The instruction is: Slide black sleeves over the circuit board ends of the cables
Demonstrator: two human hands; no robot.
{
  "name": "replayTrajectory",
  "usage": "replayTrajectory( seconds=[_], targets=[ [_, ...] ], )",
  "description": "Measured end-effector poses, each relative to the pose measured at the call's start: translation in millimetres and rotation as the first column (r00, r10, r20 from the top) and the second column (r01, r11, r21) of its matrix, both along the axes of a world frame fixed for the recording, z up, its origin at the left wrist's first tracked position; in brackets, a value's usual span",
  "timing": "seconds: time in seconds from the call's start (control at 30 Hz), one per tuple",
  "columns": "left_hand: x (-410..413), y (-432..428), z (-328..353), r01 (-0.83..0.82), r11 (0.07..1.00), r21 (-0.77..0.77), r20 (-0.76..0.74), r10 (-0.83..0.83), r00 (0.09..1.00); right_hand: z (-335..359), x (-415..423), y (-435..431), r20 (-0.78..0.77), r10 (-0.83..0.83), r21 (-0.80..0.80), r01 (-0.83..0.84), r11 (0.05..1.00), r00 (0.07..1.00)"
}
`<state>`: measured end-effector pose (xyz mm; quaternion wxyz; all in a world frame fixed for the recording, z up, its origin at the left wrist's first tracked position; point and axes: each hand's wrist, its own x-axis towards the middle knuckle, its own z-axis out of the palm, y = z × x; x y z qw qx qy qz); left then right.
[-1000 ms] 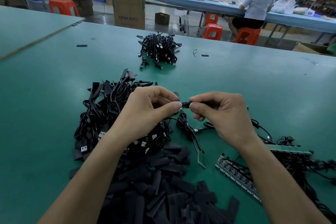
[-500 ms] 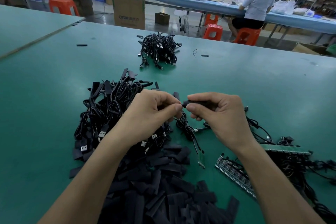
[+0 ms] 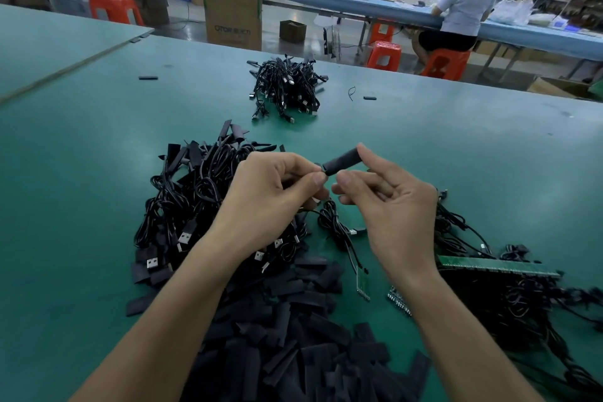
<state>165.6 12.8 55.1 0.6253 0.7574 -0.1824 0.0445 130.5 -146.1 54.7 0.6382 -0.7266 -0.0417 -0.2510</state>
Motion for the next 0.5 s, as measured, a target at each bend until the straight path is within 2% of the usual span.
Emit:
replayTrajectory(
  seconds=[0.1,0.2,0.27,0.33,0.43,0.5],
  targets=[
    [-1.8,-2.3,-0.4,0.004,1.000,-0.003,-0.001,-0.004,1.000,4.5,-1.2,2.5,0.046,0.034,0.032,-0.036,0.999,0.998],
    [-4.2,-3.3,2.5,0.014,1.000,-0.015,0.011,-0.014,1.000,12.4,0.4,3.4,0.063,0.017,-0.045,-0.015,0.999,0.998],
    [-4.0,-0.1,4.5,0.035,0.999,0.027,0.006,-0.035,0.999,18.4,2.7,2.5,0.069,-0.011,-0.037,0.013,0.999,0.998],
    [-2.2,7.8,4.1,0.052,0.982,0.183,-0.008,-0.051,0.999,24.4,5.0,-0.6,0.063,-0.010,0.064,0.006,0.998,0.998],
    [-0.1,17.1,2.1,0.037,0.866,0.499,-0.033,-0.024,0.999,31.3,8.7,-8.3,0.021,0.018,0.318,-0.024,0.948,1.000],
    [-0.3,16.5,2.4,0.030,0.828,0.560,-0.030,-0.016,0.999,33.0,10.2,-10.6,0.006,0.035,0.426,-0.034,0.904,0.999]
  ],
)
